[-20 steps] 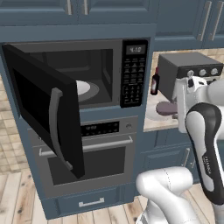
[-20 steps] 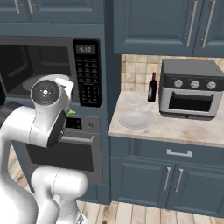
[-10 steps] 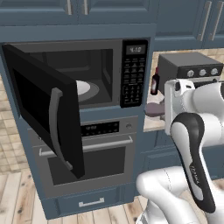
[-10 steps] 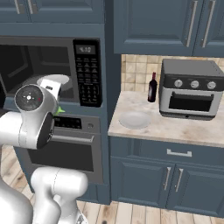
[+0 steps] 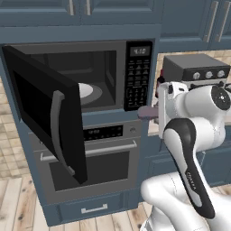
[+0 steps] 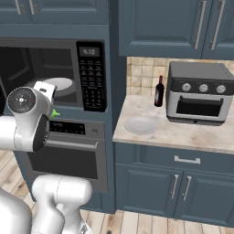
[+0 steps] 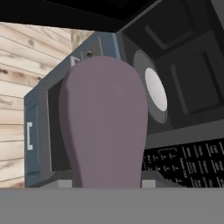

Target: Pick the eggplant from the counter and place it in the microwave. Then turn on the microwave.

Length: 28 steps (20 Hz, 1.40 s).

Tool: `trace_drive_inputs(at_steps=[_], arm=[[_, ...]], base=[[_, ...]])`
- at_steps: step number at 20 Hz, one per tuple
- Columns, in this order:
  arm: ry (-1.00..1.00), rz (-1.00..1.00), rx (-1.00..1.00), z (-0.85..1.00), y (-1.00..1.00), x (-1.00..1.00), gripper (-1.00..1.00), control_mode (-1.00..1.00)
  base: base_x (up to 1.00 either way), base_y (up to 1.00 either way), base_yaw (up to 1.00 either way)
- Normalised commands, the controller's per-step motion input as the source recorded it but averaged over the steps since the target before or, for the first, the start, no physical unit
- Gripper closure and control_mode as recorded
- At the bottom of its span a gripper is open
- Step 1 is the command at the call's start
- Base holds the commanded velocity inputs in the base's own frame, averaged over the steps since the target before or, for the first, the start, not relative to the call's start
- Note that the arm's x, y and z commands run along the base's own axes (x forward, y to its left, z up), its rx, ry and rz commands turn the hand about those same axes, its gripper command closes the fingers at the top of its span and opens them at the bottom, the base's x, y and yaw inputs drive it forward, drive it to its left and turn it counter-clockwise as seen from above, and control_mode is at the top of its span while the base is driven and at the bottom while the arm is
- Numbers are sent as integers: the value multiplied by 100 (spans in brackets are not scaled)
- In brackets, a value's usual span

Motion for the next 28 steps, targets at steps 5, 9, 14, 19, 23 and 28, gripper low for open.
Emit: trace_drive_inputs(at_steps=[5, 9, 14, 19, 23, 28], arm=[[0, 0, 0, 2, 30, 7, 100, -100], [0, 0, 0, 4, 25, 11, 100, -100], [0, 0, 0, 5, 24, 16, 100, -100], [0, 0, 0, 4, 22, 21, 100, -100], [0, 1, 0, 0, 18, 24, 100, -100], [0, 2, 0, 0, 13, 23, 100, -100]], base=[[0, 0, 0], [0, 0, 0], [0, 0, 0], [0, 0, 0], [0, 0, 0], [0, 0, 0]])
